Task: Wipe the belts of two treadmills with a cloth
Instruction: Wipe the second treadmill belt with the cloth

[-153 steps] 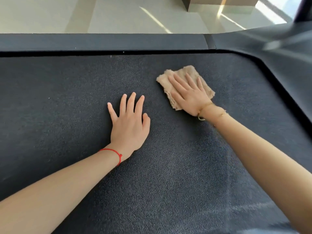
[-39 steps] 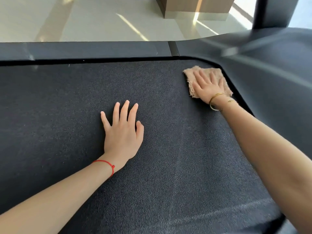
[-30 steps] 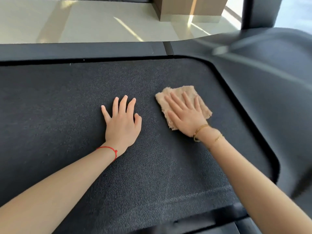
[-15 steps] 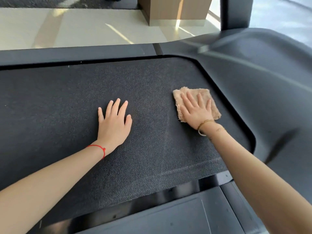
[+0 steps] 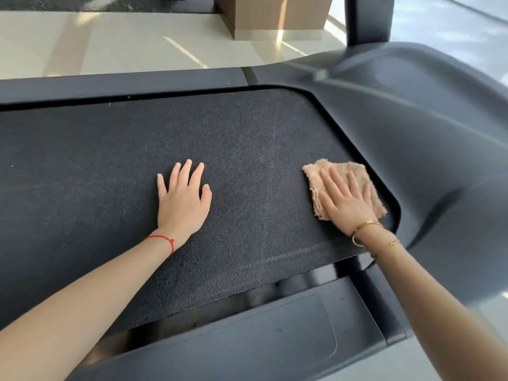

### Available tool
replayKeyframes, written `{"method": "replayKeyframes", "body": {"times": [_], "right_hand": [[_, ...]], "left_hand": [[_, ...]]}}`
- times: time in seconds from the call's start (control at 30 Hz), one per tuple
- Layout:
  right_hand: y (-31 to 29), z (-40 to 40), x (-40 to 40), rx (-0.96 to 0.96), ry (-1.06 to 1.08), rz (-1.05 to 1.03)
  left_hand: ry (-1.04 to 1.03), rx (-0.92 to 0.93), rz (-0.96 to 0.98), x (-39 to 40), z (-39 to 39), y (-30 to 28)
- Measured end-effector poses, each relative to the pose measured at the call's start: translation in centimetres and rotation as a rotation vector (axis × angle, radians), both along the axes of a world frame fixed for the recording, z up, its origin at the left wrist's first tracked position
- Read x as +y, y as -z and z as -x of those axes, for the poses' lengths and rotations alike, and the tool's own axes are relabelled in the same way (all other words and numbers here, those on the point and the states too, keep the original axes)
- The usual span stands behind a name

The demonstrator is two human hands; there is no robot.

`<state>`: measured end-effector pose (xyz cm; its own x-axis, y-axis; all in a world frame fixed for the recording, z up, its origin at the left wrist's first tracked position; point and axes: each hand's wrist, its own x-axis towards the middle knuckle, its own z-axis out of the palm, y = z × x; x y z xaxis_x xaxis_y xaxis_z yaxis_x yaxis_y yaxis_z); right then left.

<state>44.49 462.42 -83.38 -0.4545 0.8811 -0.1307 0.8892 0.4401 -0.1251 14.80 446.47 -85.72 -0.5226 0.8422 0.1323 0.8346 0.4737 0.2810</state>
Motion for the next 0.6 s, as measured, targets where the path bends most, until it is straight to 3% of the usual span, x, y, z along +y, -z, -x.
{"method": "replayKeyframes", "body": {"times": [0.1,0.33,0.43,0.6], "right_hand": [[0.2,-0.1,-1.7,0.003,-0.002,0.009],[0.0,-1.5,-8.7,0.018,-0.245,-0.004],[0.1,-1.1,-7.0,0.042,-0.243,-0.002],[0.1,3.9,-0.4,0.016,-0.057,-0.004]], "left_hand": [[0.004,0.004,0.000,0.0,-0.1,0.1],[0.007,0.009,-0.017,0.1,0.0,0.4],[0.011,0.016,-0.020,0.1,0.0,0.4],[0.008,0.034,0.009,0.1,0.0,0.3]]}}
